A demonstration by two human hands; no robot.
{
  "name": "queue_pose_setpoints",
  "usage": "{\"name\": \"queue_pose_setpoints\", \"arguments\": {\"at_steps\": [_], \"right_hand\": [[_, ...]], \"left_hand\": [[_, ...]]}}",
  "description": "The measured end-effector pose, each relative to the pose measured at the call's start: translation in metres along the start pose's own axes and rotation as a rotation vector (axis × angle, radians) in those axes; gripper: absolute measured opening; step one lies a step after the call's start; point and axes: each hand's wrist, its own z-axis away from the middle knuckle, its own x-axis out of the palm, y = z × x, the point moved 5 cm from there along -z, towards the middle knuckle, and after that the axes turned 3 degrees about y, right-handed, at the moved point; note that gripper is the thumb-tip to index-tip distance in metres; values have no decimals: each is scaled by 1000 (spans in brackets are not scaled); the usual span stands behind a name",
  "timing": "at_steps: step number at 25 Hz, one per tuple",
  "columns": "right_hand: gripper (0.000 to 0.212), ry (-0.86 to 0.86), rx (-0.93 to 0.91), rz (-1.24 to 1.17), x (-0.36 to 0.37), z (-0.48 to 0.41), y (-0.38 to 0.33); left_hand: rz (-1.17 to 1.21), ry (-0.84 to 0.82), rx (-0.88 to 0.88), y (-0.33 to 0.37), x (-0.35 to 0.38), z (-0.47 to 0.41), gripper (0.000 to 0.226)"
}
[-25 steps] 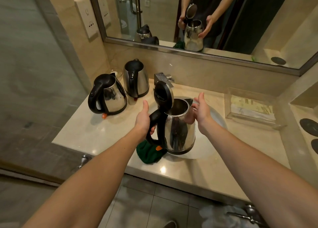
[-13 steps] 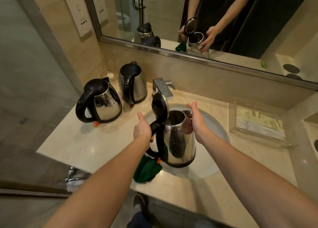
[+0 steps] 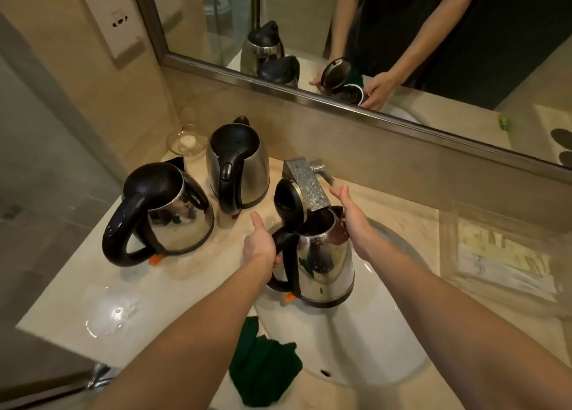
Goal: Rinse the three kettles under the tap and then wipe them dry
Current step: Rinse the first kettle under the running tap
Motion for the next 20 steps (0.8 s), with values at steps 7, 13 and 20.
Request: {"name": "queue_pose_setpoints", "arguments": {"at_steps": [7,13,20], "right_hand": [[58,18,-13,0,6,-16,-13],[57,54,-19,-27,8,-22,-12],[57,60,-22,-53,6,-30,-9]], "left_hand": [[8,-7,-46,7,7,-16,93],[7,-6,-54,9,7,-16,85],[-22,-15,-45,8,11,-14,84]]}}
